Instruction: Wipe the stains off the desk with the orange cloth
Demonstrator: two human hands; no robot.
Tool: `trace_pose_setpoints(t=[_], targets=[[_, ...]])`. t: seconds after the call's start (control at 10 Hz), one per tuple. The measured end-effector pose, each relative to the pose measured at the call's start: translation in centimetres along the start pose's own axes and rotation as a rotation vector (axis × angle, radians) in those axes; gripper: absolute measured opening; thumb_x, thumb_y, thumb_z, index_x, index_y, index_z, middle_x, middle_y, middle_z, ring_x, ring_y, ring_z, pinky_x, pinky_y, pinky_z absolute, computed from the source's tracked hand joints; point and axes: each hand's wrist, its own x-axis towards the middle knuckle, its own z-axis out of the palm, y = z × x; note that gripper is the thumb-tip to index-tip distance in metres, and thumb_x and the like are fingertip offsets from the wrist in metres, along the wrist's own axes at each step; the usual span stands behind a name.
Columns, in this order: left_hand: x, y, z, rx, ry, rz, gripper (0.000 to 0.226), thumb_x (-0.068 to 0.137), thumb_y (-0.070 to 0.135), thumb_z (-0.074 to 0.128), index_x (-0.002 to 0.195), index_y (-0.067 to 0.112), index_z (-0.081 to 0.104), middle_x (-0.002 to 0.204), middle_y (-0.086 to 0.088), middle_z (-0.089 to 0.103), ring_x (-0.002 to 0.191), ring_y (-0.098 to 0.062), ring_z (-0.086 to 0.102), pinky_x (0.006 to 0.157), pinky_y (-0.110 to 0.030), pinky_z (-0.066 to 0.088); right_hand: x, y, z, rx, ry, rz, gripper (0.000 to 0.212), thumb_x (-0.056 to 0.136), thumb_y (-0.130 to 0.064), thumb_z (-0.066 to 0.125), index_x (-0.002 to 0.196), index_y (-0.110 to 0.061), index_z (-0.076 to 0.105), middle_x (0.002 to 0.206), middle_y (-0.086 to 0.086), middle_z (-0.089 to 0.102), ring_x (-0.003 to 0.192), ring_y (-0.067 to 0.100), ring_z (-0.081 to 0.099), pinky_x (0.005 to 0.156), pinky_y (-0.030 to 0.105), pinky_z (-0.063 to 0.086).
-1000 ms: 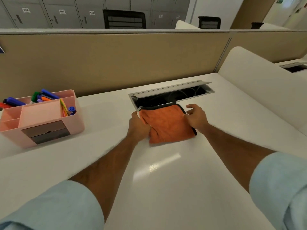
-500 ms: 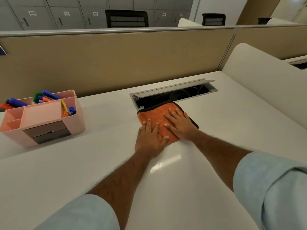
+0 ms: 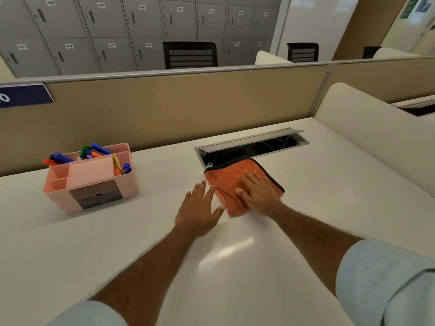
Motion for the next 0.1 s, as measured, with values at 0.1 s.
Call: trace_pose_setpoints(t=[0.1], targets=[[-2.37,-3.20,-3.17,0.061,0.032,-0.029,0.075,0.094,0.065,0.027,0.157,0.029,0.008,0.166,-0.001,-0.004,0.153,-0.021,-0.004,0.120,-0.037,0.000,-0.65,-1.32,-1.53,-0.019,0.053,-0.066,0.065,0.098,-0.059,0.027,0.151,-0.020,0.027,0.160,0.005,0.025,0.148,0.028,0.019,0.120,0.050,0.013]])
